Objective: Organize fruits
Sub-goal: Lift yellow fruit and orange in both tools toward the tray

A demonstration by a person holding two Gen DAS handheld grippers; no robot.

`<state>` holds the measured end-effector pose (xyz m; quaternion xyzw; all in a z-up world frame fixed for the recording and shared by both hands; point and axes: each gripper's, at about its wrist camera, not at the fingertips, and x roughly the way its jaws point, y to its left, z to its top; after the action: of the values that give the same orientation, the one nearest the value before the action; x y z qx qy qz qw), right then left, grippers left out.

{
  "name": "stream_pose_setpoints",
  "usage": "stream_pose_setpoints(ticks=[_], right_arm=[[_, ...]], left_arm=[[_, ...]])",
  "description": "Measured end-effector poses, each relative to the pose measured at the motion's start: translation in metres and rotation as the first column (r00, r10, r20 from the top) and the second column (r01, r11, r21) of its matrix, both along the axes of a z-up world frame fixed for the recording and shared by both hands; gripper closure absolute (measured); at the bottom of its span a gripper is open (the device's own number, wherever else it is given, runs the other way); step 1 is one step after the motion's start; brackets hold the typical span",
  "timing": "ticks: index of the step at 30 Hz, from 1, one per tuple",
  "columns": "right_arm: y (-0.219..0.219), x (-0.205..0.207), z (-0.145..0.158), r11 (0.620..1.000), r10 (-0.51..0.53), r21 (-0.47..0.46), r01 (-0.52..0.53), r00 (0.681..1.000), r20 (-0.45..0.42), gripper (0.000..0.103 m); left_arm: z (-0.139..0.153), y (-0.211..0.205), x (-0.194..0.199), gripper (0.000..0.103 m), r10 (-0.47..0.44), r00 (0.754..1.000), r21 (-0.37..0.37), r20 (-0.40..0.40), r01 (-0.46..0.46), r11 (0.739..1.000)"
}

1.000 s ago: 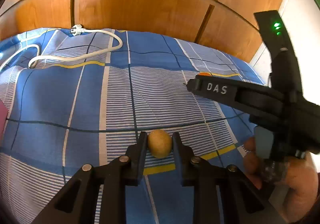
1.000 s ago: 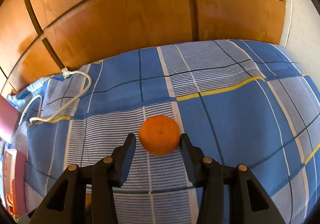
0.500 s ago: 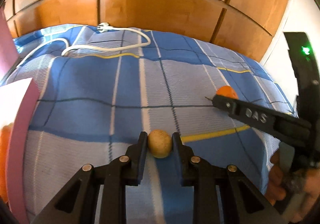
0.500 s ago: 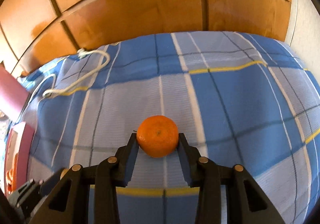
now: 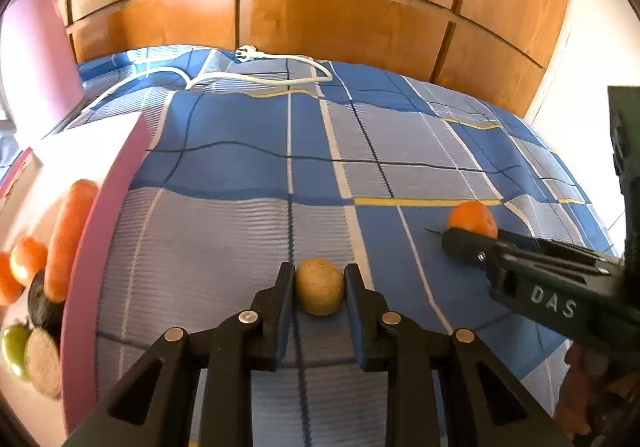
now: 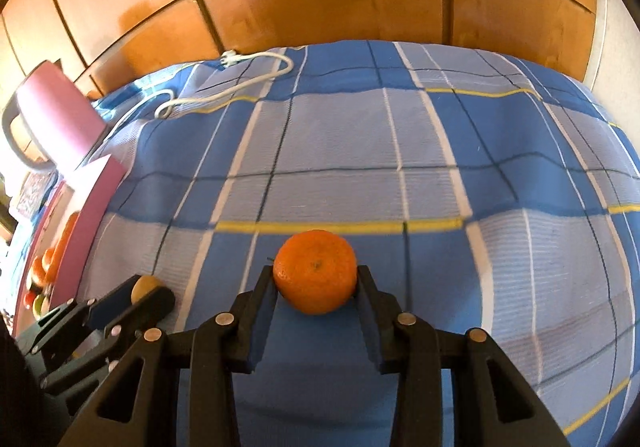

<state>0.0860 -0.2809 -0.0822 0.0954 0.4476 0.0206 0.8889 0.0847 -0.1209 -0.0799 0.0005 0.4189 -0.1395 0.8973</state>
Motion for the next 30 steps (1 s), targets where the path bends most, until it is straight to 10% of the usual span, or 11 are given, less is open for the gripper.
stream_pose_setpoints(ticks=[30], right_arm=[[0.029, -0.052, 0.001, 1.000, 0.000, -0.027, 0.001, 1.000, 0.027, 0.064]], left_arm=[[0.010, 0.027, -0.042, 0.078, 0.036, 0.999, 0.004, 0.022, -0.036, 0.999]])
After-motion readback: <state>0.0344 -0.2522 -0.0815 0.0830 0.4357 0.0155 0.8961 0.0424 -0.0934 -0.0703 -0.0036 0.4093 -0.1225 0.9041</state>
